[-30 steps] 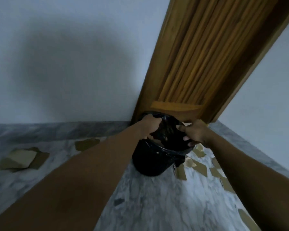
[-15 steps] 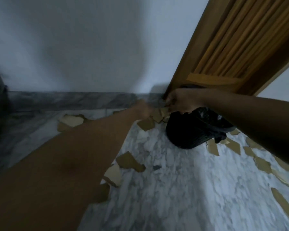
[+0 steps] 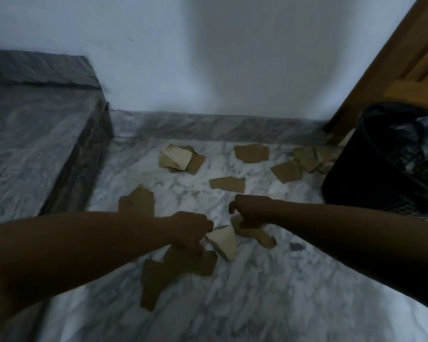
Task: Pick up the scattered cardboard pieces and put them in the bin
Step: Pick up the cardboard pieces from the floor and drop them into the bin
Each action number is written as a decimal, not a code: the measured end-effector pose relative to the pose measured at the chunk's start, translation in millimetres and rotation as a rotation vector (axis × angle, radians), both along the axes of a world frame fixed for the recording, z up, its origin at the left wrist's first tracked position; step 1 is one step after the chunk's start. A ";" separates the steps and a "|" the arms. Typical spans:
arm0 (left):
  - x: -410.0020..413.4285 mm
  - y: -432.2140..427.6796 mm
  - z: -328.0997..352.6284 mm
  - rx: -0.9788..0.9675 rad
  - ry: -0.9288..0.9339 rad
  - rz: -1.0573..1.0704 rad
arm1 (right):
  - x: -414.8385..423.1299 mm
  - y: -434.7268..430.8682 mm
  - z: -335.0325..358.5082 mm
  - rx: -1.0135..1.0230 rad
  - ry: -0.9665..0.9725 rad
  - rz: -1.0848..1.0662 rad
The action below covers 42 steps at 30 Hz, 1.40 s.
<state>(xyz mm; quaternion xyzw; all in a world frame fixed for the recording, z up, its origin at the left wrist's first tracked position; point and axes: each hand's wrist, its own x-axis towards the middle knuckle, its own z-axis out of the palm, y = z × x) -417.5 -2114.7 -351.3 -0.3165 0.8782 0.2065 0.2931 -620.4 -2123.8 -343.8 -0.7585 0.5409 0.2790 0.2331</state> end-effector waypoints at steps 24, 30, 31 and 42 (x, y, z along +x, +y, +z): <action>10.7 28.3 -55.8 -0.061 -0.109 -0.083 | -14.8 0.3 -27.9 0.146 -0.023 -0.095; 7.4 4.1 -25.9 -0.019 -0.040 0.101 | 7.5 19.0 -28.0 0.099 -0.094 0.043; 10.4 -3.4 -17.1 -0.010 -0.044 0.153 | 10.2 21.5 -28.7 0.095 -0.108 0.057; 100.4 79.8 -48.5 0.020 -0.067 -0.102 | 24.1 27.7 -58.6 -0.090 -0.074 0.262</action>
